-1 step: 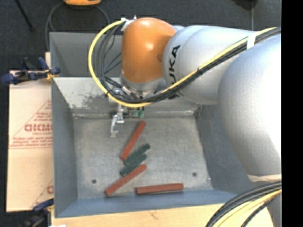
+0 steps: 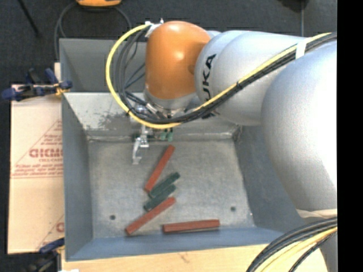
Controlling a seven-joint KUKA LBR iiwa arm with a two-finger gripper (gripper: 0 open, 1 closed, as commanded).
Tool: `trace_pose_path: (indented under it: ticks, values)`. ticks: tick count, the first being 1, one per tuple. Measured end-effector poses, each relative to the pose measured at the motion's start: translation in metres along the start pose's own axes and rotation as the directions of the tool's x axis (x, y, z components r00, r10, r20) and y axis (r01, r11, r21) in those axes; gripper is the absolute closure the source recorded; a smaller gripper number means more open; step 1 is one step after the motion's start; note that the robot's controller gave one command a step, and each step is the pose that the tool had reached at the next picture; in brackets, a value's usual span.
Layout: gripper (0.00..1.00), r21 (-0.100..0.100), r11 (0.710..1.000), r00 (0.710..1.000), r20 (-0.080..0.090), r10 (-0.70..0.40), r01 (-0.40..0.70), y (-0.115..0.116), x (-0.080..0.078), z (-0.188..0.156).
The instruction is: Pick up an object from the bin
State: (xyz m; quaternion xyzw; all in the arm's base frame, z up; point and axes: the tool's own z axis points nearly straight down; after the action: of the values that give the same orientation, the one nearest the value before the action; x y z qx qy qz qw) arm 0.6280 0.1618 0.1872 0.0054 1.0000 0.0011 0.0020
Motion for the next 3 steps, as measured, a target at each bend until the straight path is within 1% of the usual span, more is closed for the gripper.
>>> trace_pose_path:
  ticks: [1, 2, 3]
  values:
    - [0.00, 0.002, 0.999, 0.999, 0.003, -0.041, 0.041, -0.007, 0.056, 0.039]
    - [0.00, 0.003, 0.992, 0.992, -0.007, -0.124, 0.124, -0.008, 0.088, 0.058]
    - [1.00, -0.014, 0.980, 0.980, 0.001, -0.199, 0.199, -0.066, 0.073, 0.098]
